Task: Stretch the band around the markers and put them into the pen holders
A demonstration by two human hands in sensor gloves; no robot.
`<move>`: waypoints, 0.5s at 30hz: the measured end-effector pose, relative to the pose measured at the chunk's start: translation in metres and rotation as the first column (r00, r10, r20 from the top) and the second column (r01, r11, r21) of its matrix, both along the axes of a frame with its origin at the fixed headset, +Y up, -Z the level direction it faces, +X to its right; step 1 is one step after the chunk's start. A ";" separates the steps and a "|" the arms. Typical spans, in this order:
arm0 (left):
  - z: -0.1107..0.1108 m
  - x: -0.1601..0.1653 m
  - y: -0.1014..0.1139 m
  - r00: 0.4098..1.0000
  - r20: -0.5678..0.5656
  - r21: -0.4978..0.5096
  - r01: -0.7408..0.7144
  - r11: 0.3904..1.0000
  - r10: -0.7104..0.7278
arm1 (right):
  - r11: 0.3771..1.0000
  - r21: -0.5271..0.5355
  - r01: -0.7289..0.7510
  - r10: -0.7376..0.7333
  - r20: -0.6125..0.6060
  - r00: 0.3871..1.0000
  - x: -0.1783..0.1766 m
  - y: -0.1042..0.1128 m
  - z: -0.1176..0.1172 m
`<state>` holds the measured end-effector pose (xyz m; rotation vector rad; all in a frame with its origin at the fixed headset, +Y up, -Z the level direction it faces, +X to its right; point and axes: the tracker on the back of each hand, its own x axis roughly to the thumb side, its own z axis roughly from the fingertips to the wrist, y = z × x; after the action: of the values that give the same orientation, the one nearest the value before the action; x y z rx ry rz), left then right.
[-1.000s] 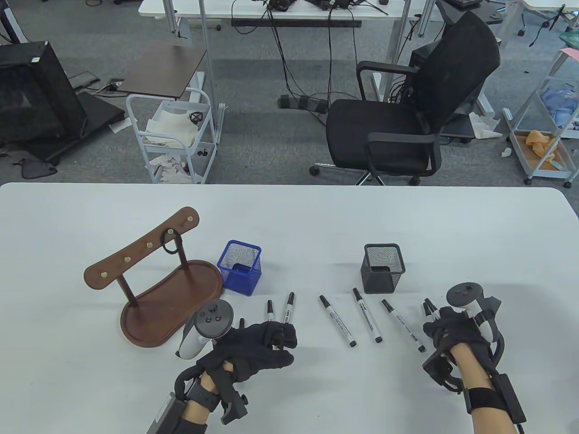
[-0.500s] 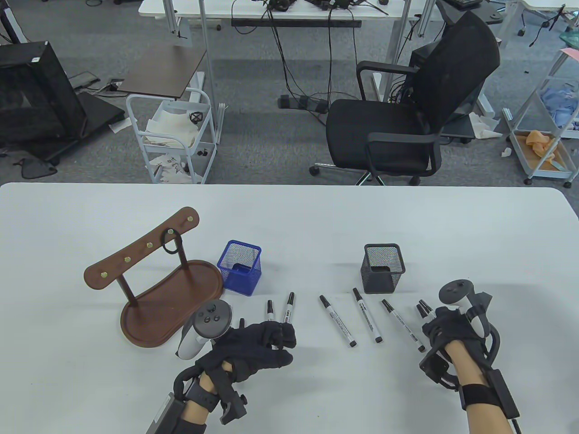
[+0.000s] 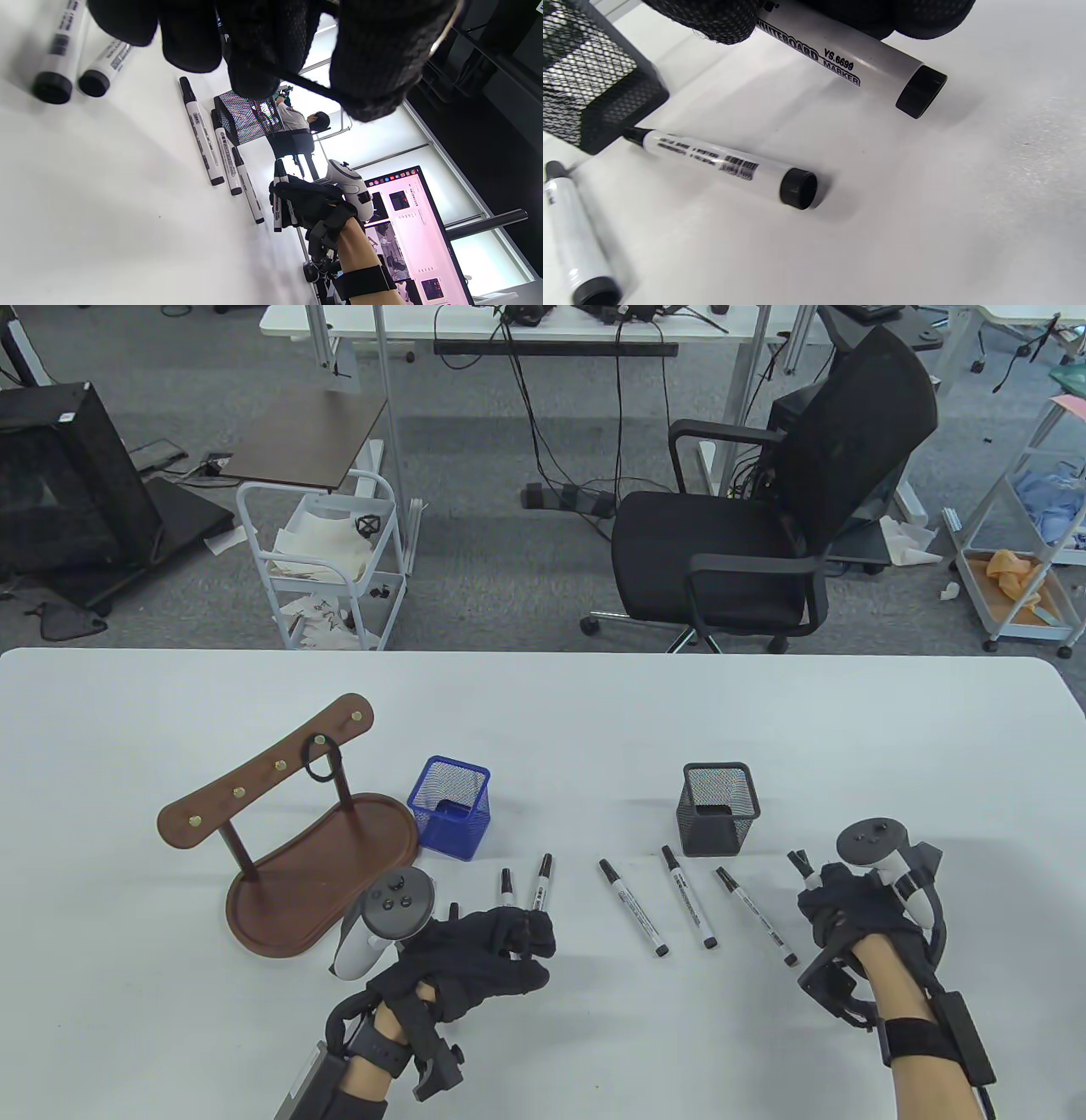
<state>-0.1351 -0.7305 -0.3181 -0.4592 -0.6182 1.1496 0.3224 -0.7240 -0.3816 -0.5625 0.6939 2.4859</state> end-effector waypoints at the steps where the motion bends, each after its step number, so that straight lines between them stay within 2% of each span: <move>1: 0.000 0.000 0.000 1.000 0.000 0.000 0.001 1.000 -0.001 | 1.000 -0.002 0.010 -0.010 -0.015 1.000 -0.001 0.001 0.000; 15: 0.001 0.001 0.000 1.000 0.001 0.003 0.000 1.000 0.000 | 0.999 0.018 0.027 -0.024 -0.128 0.992 -0.029 0.013 0.000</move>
<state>-0.1340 -0.7301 -0.3175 -0.4573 -0.6202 1.1489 0.2930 -0.7107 -0.3821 -0.3876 0.7195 2.5187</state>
